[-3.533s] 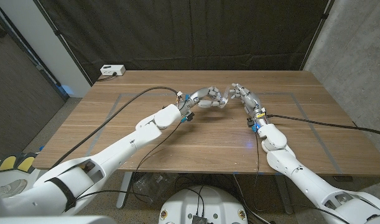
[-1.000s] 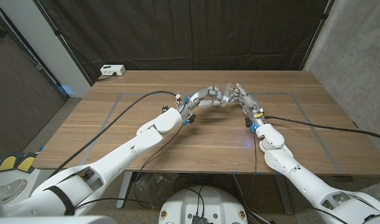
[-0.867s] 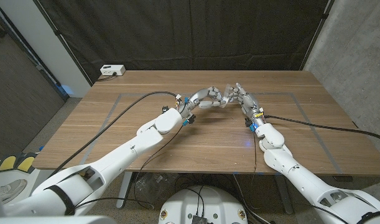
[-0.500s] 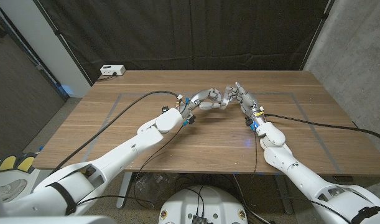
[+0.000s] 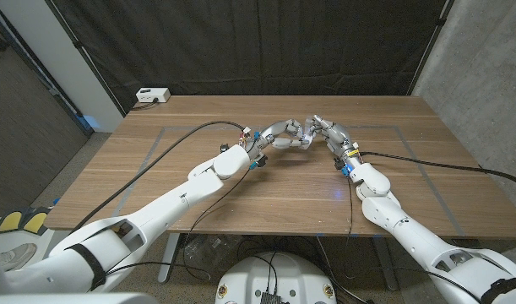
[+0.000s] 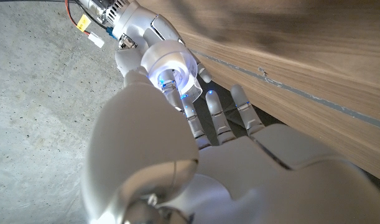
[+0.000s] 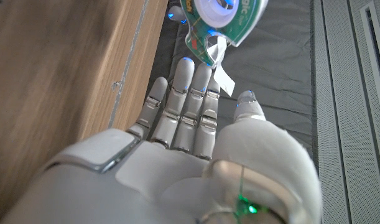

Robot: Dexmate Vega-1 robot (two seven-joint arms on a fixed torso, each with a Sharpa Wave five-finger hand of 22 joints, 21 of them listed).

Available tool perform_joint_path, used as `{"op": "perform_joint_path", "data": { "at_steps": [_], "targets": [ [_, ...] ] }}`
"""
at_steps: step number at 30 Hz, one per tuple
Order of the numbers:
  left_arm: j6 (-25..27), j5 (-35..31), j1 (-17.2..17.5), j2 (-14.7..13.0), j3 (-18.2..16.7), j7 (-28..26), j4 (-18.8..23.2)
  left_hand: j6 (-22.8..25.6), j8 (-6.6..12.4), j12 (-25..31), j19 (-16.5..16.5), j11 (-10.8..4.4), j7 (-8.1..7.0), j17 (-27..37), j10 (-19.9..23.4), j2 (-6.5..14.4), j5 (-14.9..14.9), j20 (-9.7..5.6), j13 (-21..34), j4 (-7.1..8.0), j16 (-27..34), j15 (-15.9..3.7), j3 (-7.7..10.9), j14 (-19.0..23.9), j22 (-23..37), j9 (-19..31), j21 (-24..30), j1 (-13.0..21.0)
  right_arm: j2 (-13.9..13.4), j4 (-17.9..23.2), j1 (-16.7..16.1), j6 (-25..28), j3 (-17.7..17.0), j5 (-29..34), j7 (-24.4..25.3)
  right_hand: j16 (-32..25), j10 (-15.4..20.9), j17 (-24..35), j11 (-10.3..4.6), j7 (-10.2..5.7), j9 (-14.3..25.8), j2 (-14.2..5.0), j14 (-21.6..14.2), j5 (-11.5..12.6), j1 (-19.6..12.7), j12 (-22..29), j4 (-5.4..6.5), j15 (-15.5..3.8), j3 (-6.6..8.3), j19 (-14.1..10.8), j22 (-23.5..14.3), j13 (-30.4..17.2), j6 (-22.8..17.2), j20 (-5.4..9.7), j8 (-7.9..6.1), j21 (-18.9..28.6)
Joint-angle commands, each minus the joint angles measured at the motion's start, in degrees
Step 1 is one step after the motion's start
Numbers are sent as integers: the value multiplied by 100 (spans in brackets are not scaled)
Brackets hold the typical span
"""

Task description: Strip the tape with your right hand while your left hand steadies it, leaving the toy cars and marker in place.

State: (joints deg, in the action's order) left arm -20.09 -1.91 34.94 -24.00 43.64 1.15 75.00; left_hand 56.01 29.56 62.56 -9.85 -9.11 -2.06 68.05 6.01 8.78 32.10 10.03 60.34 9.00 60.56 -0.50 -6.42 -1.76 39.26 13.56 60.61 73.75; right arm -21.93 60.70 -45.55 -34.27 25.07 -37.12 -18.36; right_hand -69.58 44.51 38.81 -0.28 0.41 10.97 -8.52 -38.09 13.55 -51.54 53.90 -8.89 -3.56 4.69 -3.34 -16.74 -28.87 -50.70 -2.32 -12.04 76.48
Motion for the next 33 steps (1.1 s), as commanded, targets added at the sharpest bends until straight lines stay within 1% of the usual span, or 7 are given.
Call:
{"op": "perform_joint_path", "data": {
  "at_steps": [1, 6, 10, 14, 17, 28, 33],
  "targets": [
    [66, -7, 5, -5, 1, -31, 56, 568, 54, 50, -82, -8, -532, 20, -62, 186, 26, 23, 29, 16, -19, 15, 20, -73, 3, 33, 46, 165, -123, 152, -14, 96, 46, 228, 237, -58, 215, 41, -355, -109, 31, 48, 55, 50, -335, 13, -120, -849, 73, -11, -1, -1, -42, 119, 39, 111],
    [76, 23, 14, -9, 0, -5, 87, 564, 56, 58, -91, 5, -528, 23, -68, 189, 26, 27, 36, 17, -15, 14, 26, -78, -2, 39, 54, 168, -141, 246, -63, 88, 38, 308, 420, -77, 246, 92, -515, -266, 65, 31, 41, 95, -853, 127, -152, -903, 232, -3, -2, -108, -179, 302, 4, 284],
    [113, 16, 33, -24, 0, -9, 141, 553, 56, 63, -100, -8, -526, 25, -77, 193, 26, 38, 39, 22, -13, 19, 32, -85, -8, 46, 61, 166, -131, 268, -95, 31, 31, 355, 525, -64, 312, 125, -654, -330, 114, 33, 23, 101, -1098, 230, -128, -915, 294, 3, -3, -195, -289, 396, -43, 398],
    [131, 10, 51, -43, 5, 0, 182, 551, 57, 74, -101, 15, -507, 27, -91, 195, 26, 39, 58, 23, -12, 17, 36, -95, -11, 50, 67, 166, -140, 268, -99, -10, 41, 407, 569, -88, 316, 206, -677, -401, 171, 44, -27, 104, -1284, 292, -109, -924, 334, 3, 1, -262, -378, 458, -89, 499],
    [142, 15, 64, -54, 3, 5, 207, 551, 59, 72, -112, 14, -501, 28, -91, 195, 25, 41, 49, 24, -9, 20, 41, -95, -14, 54, 70, 167, -152, 328, -121, 14, 43, 445, 658, -84, 416, 226, -771, -438, 219, 33, -82, 90, -1425, 391, -78, -922, 360, 7, 7, -333, -554, 498, -163, 597],
    [156, 4, 112, -89, -21, -39, 261, 547, 66, 76, -119, 17, -505, 31, -102, 194, 22, 41, 41, 26, -1, 29, 55, -102, -25, 67, 90, 167, -141, 390, -166, -9, 41, 486, 799, -89, 478, 283, -744, -430, 288, 132, -144, 41, -1532, 511, -4, -923, 298, 19, 44, -432, -680, 472, -206, 775],
    [157, -7, 122, -99, -22, -47, 270, 541, 68, 94, -126, 23, -496, 33, -116, 195, 20, 48, 68, 26, 3, 35, 62, -109, -30, 73, 98, 169, -137, 417, -184, -43, 45, 535, 873, -131, 591, 320, -780, -421, 356, 158, -262, 42, -1632, 661, -2, -924, 278, 54, 72, -567, -911, 495, -314, 861]
  ]
}}
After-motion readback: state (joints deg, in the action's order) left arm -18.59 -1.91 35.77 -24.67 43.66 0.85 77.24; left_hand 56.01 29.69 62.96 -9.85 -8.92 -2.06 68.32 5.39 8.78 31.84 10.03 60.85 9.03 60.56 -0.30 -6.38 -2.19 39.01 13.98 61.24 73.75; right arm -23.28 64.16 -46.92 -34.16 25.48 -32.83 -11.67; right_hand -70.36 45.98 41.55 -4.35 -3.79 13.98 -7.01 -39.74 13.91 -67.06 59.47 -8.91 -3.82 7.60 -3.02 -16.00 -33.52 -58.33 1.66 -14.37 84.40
